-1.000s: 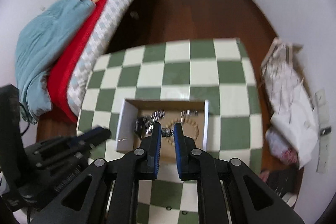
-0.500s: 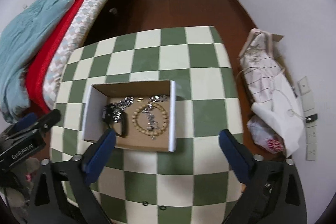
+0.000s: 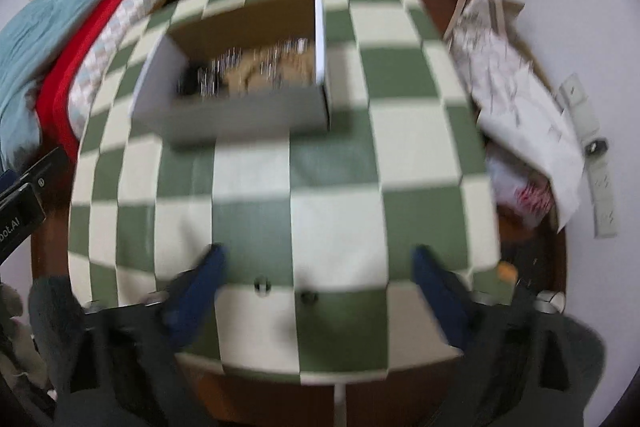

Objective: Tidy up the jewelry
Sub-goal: 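Open the right gripper and lift it out of the box, then grasp a small black ring with the right gripper while the left grasps the other black ring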

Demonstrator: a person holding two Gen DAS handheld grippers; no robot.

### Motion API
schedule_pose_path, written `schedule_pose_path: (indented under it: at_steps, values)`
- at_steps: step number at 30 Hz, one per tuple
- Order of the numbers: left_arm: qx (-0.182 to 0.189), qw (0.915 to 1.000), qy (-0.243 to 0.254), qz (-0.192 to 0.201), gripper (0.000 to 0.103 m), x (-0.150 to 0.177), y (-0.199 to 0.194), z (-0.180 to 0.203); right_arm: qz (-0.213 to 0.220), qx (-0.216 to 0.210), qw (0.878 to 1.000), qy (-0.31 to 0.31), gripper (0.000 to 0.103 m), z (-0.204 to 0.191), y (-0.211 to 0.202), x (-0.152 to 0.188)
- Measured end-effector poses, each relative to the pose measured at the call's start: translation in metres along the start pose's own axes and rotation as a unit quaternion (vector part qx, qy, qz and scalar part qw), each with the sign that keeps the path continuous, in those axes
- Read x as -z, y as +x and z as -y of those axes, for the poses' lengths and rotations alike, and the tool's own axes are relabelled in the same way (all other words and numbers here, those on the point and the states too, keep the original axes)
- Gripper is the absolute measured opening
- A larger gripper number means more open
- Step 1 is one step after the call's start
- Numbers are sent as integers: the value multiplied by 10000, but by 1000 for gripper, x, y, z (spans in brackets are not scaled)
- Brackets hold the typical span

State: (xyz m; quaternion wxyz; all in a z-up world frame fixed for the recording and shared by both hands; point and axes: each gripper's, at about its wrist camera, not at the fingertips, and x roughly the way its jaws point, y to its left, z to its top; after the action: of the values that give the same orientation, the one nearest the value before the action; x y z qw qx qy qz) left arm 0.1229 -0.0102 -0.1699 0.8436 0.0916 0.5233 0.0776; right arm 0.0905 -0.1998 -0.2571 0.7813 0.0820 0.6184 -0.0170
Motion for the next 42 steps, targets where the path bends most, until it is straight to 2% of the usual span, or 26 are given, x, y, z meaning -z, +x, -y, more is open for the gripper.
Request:
schedule_pose_path:
  at_steps: [2, 7, 8, 11, 12, 14, 15, 21, 23, 25, 26, 27, 29, 33, 34, 36, 39, 42]
  values:
    - [-49, 9999, 24, -151, 103, 14, 8, 2, -104, -75, 9999, 23, 60, 1, 12, 14]
    - [-93, 9991, 67, -399, 103, 36, 18, 6, -220, -71, 9997, -110, 59, -4, 30, 33]
    - [-99, 9991, 72, -414, 103, 38, 18, 8, -239, -24, 9996, -158, 55, -6, 34, 36]
    - [-68, 9991, 91, -420, 103, 41, 17, 12, -300, 106, 9992, -242, 29, -7, 44, 41]
    - [-66, 9991, 106, -400, 103, 42, 15, 13, -214, 157, 9993, -281, 15, -8, 42, 42]
    - [-69, 9993, 151, -349, 103, 42, 12, 16, -208, 143, 9992, -297, 3, -8, 43, 43]
    - [-61, 9993, 182, -336, 103, 42, 10, 18, -156, 140, 9994, -290, 1, -6, 42, 44]
    - [38, 9988, 305, -380, 103, 45, 12, 32, 104, -135, 9997, 202, 0, 22, 23, 40]
    - [45, 9986, 341, -411, 103, 46, 13, 36, 172, -354, 9987, 336, 0, 31, 18, 37]
    - [24, 9984, 365, -439, 103, 47, 16, 38, 63, -616, 9972, 430, 3, 33, 20, 33]
    - [9, 9983, 370, -451, 103, 47, 17, 39, 13, -622, 9973, 384, 13, 33, 23, 30]
    - [-2, 9983, 366, -462, 103, 47, 18, 38, 7, -619, 9976, 318, 29, 32, 24, 27]
    - [-28, 9982, 346, -482, 103, 46, 20, 37, -17, -572, 9983, 108, 39, 22, 28, 27]
    - [-62, 9983, 281, -512, 103, 45, 23, 31, -122, -266, 9995, -155, 39, 9, 41, 27]
    - [-69, 9982, 277, -526, 103, 46, 24, 30, 18, -138, 9995, -269, 37, 4, 41, 27]
    - [-71, 9981, 267, -550, 103, 46, 26, 30, 39, 131, 9986, -506, 13, -5, 45, 29]
    - [-14, 9980, 278, -563, 103, 47, 26, 33, 86, 132, 9988, -459, 13, -2, 44, 28]
    - [182, 9977, 373, -529, 103, 48, 24, 46, 207, -9, 9998, -49, 13, 18, 33, 23]
